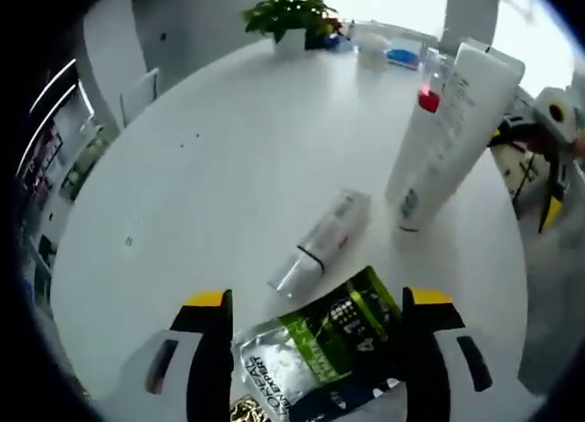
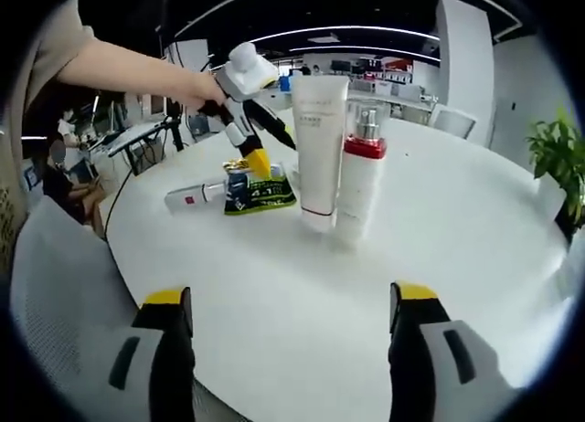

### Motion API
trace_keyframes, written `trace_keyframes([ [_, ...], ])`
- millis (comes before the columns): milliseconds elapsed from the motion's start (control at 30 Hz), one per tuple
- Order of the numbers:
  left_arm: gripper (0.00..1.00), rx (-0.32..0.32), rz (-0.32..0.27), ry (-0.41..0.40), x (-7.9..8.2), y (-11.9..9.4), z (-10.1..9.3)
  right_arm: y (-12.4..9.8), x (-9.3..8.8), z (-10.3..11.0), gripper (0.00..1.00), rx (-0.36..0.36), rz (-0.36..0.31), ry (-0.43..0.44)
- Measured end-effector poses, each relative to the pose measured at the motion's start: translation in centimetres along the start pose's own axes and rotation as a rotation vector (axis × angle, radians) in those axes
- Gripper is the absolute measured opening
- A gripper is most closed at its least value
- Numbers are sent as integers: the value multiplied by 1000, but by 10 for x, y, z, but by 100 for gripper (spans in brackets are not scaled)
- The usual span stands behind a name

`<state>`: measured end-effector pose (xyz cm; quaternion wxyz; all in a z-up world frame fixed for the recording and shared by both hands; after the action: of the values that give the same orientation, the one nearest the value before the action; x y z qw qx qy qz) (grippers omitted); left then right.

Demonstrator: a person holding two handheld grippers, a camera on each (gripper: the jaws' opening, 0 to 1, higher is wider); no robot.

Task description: Arrange the skincare products in the storage area until every visible bottle or jar stands upright without overlapping.

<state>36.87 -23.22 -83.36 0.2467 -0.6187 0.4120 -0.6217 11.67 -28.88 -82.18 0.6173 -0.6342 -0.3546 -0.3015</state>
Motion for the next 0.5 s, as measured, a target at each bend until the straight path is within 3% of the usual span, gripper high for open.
trace_keyframes([
  [500, 47, -66, 55, 134, 7, 33, 15, 4, -2, -2, 88, -9, 5, -3],
])
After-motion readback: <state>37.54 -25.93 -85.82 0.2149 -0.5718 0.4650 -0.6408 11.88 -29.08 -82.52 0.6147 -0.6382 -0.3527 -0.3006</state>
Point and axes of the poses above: the point that each gripper's makers call its tool centre point, and the gripper's own axes: y roughly forward along the fingers, z roughly to its left, x roughly out of its top, the point moved 3 cm from there along -y, roughly backward along the fingers, and after that the axes turned 8 degrees about -x, right-handed, at the moved point
